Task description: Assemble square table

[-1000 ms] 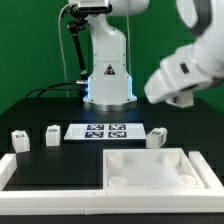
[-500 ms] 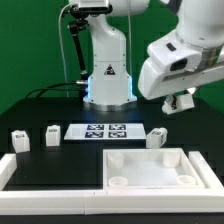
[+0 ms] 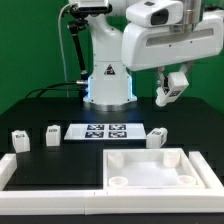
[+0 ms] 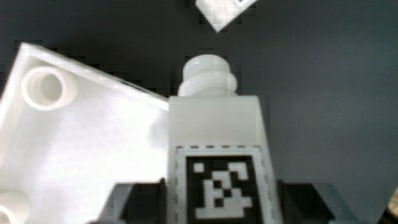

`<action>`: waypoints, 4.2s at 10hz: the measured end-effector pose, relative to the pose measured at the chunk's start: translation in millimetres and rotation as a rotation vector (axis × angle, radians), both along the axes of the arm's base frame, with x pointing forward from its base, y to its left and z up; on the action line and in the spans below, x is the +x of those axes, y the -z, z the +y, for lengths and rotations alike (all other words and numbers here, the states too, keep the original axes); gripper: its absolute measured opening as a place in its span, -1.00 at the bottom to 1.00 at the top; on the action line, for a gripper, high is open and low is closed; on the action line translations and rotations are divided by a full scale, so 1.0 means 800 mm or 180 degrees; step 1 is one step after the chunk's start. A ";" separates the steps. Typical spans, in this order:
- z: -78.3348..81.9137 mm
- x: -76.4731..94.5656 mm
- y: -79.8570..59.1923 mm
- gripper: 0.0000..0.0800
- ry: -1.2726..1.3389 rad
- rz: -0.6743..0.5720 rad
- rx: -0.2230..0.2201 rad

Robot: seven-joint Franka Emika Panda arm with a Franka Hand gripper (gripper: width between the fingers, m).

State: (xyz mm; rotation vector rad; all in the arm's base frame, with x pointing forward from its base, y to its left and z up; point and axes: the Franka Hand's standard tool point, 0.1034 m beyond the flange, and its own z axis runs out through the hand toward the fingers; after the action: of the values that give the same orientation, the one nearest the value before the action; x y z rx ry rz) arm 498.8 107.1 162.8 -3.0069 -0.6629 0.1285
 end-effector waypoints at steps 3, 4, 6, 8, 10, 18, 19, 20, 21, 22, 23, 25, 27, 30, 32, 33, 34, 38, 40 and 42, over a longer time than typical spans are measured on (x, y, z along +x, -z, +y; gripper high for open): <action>0.001 0.034 0.010 -0.27 0.0000 -0.0667 0.0177; -0.007 0.059 0.006 -0.27 -0.0007 -0.0856 0.0244; -0.028 0.101 -0.022 -0.27 -0.0116 -0.1251 0.0246; -0.035 0.097 -0.014 -0.27 -0.0130 -0.1481 0.0241; -0.034 0.097 -0.014 -0.27 -0.0131 -0.1460 0.0241; -0.053 0.146 0.002 -0.27 -0.0238 -0.1656 0.0275; -0.052 0.146 0.003 -0.27 -0.0239 -0.1652 0.0276; -0.048 0.143 0.007 -0.27 -0.0235 -0.1649 0.0287; -0.033 0.135 0.023 -0.27 -0.0262 -0.1641 0.0330; -0.025 0.136 0.037 -0.27 -0.0291 -0.1594 0.0383; -0.027 0.140 0.041 -0.27 -0.0310 -0.1596 0.0402; -0.030 0.141 0.042 -0.27 -0.0317 -0.1658 0.0392; -0.039 0.140 0.048 -0.27 -0.0363 -0.1722 0.0366; -0.030 0.127 0.077 -0.27 -0.0409 -0.1449 0.0531; -0.015 0.135 0.070 -0.27 -0.0364 -0.1326 0.0600; -0.007 0.136 0.064 -0.27 -0.0381 -0.1350 0.0612; -0.008 0.138 0.063 -0.27 -0.0385 -0.1402 0.0606; -0.010 0.139 0.066 -0.27 -0.0366 -0.1437 0.0604; -0.027 0.147 0.051 -0.27 -0.0291 -0.1592 0.0587; -0.032 0.142 0.043 -0.27 -0.0131 -0.1727 0.0641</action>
Offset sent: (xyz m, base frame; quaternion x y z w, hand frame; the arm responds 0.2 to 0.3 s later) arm 0.0772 -0.0031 0.0114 0.0036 0.2189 -0.0037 0.9757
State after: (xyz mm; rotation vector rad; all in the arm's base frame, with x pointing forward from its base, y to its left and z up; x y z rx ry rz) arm 612.5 81.4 128.1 -2.8282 -0.7171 -0.7284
